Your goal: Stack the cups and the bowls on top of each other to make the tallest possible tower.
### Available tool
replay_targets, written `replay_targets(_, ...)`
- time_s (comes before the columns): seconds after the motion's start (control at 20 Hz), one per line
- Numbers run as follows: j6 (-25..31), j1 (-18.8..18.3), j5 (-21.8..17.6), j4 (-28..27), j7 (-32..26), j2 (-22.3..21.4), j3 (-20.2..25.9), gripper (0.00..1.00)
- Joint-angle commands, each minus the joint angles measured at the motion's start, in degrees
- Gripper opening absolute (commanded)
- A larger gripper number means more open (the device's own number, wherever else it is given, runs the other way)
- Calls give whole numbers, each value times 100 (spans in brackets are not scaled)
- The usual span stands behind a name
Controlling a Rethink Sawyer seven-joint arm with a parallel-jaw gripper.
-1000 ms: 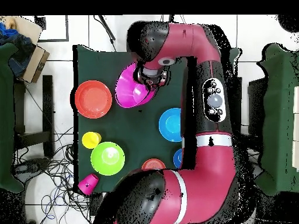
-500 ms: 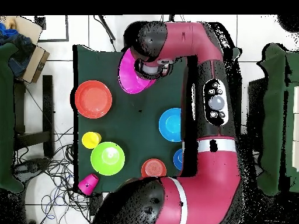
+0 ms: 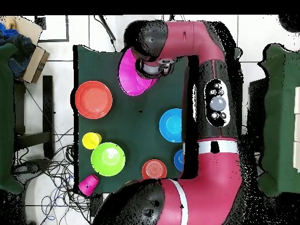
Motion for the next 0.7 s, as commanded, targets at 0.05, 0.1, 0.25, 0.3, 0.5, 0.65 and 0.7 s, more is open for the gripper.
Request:
replay_targets(0.05,321,111,-408,-133,-1375,89,29,0)
replay_targets(0.1,276,107,-388,-67,-1347,69,21,0)
replay_targets(0.25,285,114,-376,-69,-1319,80,23,0)
replay_targets(0.3,298,116,-369,-75,-1308,81,24,0)
replay_targets(0.5,276,136,-364,-71,-1205,70,3,0)
replay_targets(0.65,84,125,-393,16,-1169,49,-21,0)
replay_targets(0.7,78,105,-357,68,-1130,43,-24,0)
